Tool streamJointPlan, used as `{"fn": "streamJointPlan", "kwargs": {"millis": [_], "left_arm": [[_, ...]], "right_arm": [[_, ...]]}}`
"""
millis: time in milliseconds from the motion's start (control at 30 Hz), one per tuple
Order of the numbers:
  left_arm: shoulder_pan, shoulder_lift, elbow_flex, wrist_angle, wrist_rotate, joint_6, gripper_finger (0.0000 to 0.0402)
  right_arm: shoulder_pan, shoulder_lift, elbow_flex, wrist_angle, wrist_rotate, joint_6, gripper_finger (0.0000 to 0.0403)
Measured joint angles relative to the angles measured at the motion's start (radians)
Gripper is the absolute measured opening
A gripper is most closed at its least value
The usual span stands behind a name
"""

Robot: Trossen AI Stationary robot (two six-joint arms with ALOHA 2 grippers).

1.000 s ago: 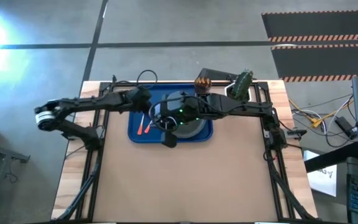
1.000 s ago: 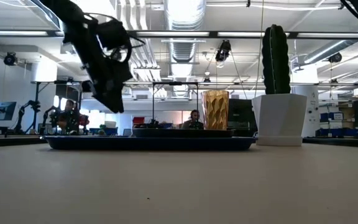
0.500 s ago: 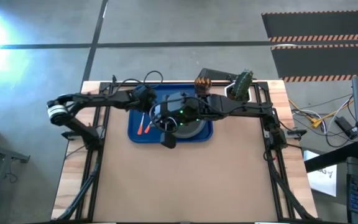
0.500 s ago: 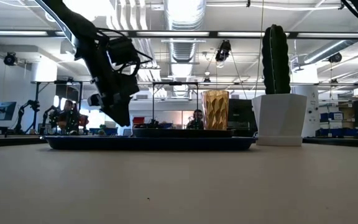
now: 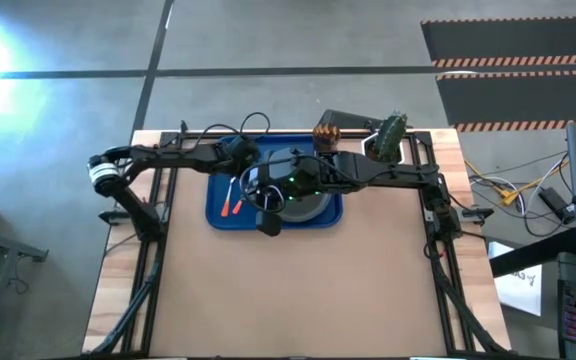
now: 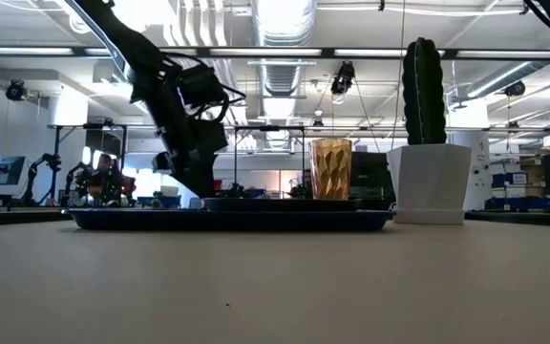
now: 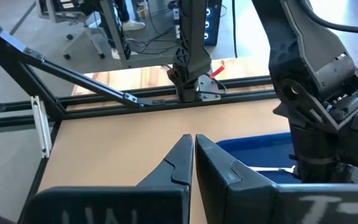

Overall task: Pick and place plate/cup/fork/spoon on tray
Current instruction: Adjust the orange spoon on the blue tray

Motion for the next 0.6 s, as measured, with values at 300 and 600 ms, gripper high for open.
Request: {"fn": "streamJointPlan", "kwargs": {"millis": [300, 600], "left_arm": [[0.021, 0.021, 0.002, 0.001, -0.049, 0.028, 0.0113], [0.039, 0.02, 0.006, 0.024, -0.048, 0.046, 0.0113]], "right_arm": [[0.0, 0.0, 0.0, 0.0, 0.0, 0.017, 0.0009], [0.0, 0.001, 0.0, 0.001, 0.0, 0.026, 0.0009]]}}
